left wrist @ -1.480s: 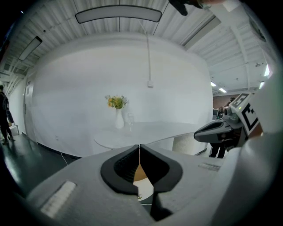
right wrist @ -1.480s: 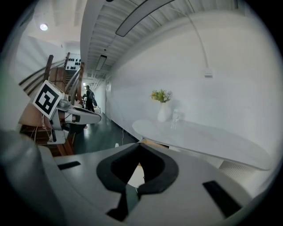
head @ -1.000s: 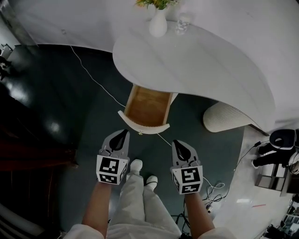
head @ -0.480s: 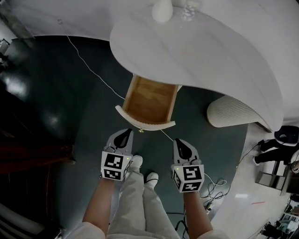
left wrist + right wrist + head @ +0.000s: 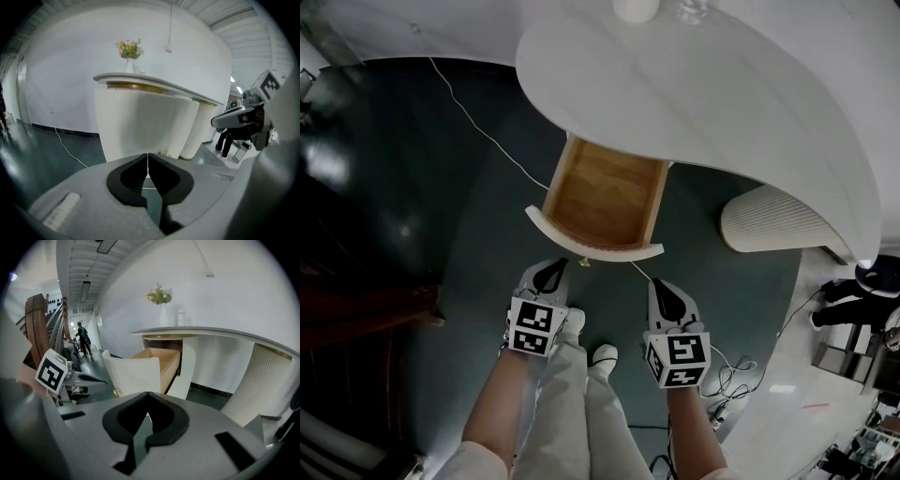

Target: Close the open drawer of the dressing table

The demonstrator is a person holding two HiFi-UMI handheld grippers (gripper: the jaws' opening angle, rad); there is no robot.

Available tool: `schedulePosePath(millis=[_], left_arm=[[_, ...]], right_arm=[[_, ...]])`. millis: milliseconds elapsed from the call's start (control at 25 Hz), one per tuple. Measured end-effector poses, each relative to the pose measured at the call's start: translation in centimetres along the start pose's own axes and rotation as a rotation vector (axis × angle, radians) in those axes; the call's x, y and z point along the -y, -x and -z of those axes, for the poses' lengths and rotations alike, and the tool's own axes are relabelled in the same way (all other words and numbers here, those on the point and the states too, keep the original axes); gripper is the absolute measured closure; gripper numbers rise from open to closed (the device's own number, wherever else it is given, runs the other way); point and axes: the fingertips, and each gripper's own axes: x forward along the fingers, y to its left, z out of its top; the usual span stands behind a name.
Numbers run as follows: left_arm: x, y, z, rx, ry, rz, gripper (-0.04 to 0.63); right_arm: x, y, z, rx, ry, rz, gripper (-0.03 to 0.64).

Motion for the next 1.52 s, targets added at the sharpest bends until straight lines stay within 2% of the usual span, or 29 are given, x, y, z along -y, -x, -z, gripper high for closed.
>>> schedulePosePath(millis=[280, 520, 920, 1520], left_arm=[[0.9, -2.7, 2.9, -0.044, -0.041, 0.034, 0.577], [0.6, -4.8, 4.4, -0.072, -0.002, 0.042, 0.577], [-0.1, -6.0, 4.5, -0.049, 0.016, 0.060, 0.577], [-1.4, -8.4, 2.4, -0.042, -0.018, 0.098, 0.577]], right_arm=[[-0.6, -1.3, 2.6, -0.033, 0.005, -0.013, 0.621], [-0.6, -2.1, 3.1, -0.041, -0.013, -0.012, 0.621], [-0.3, -3.2, 3.2, -0.056, -0.021, -0.006, 0.621], [-0.1, -5.6, 2.9, -0.075, -0.086, 0.044, 0.621]])
